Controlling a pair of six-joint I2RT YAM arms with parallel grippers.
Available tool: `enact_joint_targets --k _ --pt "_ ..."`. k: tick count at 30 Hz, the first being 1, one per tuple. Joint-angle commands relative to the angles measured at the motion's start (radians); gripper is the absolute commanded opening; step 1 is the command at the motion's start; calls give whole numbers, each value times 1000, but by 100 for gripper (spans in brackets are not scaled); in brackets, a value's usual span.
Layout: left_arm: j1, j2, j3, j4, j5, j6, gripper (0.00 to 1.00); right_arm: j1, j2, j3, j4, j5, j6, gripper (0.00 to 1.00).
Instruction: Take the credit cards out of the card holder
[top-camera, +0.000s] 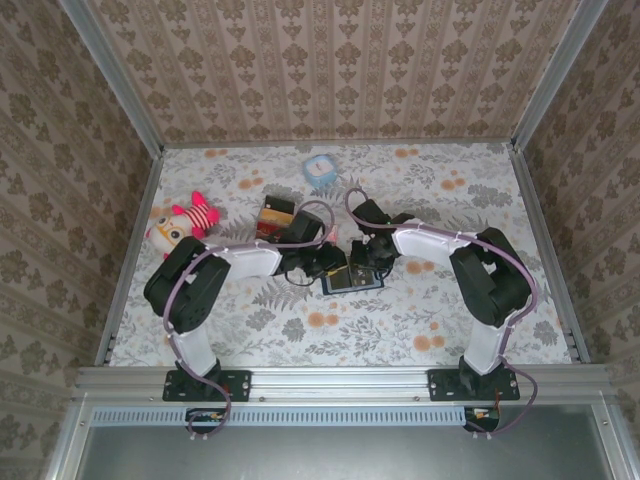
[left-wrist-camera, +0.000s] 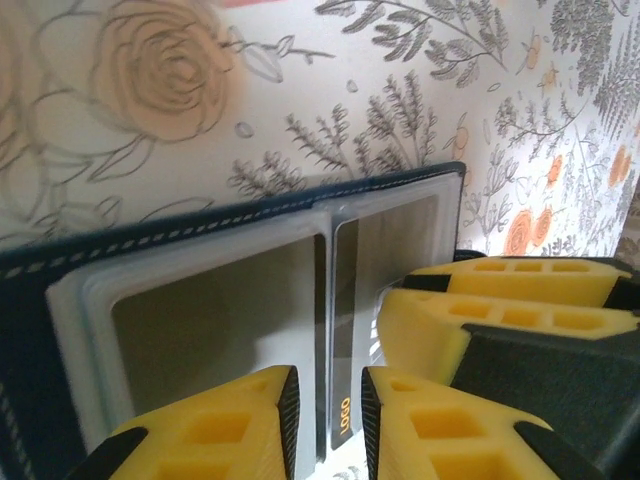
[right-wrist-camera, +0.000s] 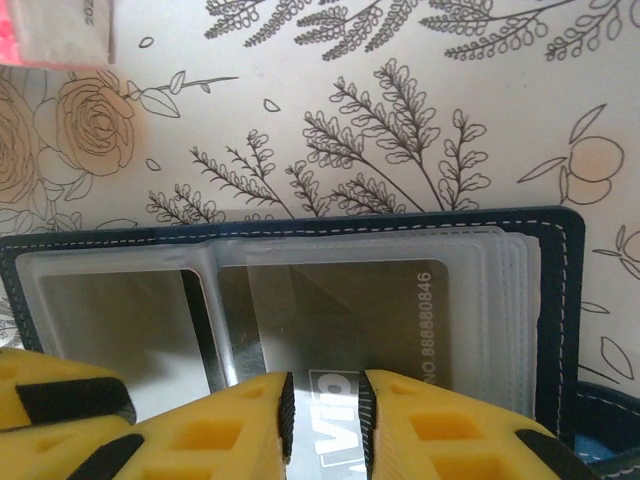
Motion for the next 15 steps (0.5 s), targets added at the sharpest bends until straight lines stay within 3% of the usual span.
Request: enact_joint_targets --k 1,4,15 --pt "-13 23 30 27 31 21 27 -20 -7 -39 14 -59 -5 28" --pt "-17 34 30 14 18 18 26 -39 -50 -51 19 -90 -3 29" --pt "-37 1 -7 -211 -113 146 24 -44 -80 -78 -44 33 -23 29"
